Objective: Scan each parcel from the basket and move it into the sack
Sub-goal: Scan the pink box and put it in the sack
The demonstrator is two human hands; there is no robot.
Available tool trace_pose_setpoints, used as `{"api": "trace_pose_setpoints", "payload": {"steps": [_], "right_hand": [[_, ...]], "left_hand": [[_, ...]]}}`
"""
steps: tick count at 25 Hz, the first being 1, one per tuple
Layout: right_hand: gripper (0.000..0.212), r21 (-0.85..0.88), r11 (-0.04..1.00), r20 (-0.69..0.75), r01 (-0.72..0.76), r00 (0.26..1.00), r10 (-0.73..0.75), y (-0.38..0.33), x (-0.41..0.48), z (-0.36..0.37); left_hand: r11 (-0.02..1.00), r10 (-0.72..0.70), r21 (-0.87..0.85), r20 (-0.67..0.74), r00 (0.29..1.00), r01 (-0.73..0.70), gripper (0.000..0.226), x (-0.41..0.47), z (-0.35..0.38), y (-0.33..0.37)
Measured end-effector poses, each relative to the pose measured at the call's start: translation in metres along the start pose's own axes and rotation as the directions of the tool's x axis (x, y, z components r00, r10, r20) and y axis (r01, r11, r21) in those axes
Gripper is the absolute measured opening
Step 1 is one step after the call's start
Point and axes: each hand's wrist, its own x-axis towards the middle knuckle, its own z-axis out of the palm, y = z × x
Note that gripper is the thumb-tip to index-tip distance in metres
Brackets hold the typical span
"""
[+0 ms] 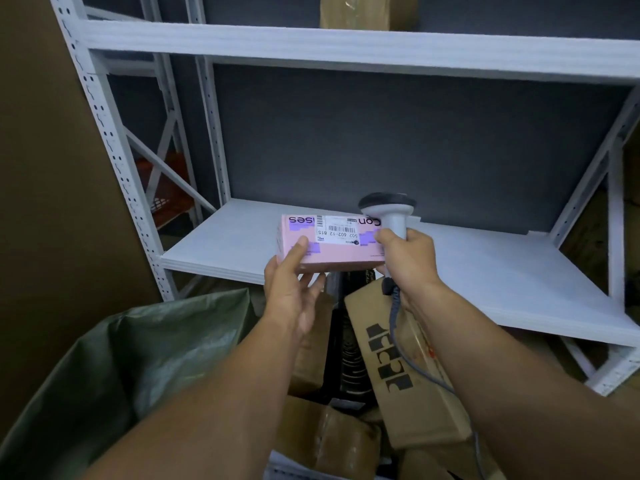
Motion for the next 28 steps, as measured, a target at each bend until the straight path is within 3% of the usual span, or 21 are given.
{"api": "trace_pose_setpoints", "payload": {"steps": [2,4,8,14,23,28], "right_hand": [[0.009,-0.058,0.998,0.008,0.026,1.000,-0.025,0.004,-0.003,0.004],[0.010,-0.099,0.993,0.042,0.065,0.997,-0.061,0.002,-0.008,0.006],[0.009,-0.069,0.994,0.126,0.081,0.989,-0.072,-0.021,-0.026,0.001],[0.005,-0.014,0.976,0.390,-0.216,0.898,0.204,-0.070,-0.061,-0.015],[0.004,-0.074,0.973,0.423,-0.216,0.877,0.227,-0.089,-0.102,-0.014],[0.012,-0.112,0.976,0.414,-0.185,0.885,0.215,-0.073,-0.113,-0.003]], "left_hand": [[1.000,0.000,-0.025,-0.042,0.999,-0.001,0.063,0.006,-0.009,-0.004],[0.999,0.009,-0.035,-0.089,0.996,-0.013,0.049,0.007,-0.017,-0.005],[0.995,0.004,-0.097,-0.126,0.992,-0.016,0.034,0.000,-0.023,0.001],[0.984,0.025,-0.173,-0.144,0.989,-0.050,0.025,-0.021,-0.020,0.017],[0.950,0.020,-0.303,-0.169,0.985,-0.071,0.034,-0.031,-0.052,0.001],[0.959,0.021,-0.275,-0.181,0.983,-0.071,0.034,-0.029,-0.055,-0.004]]}}
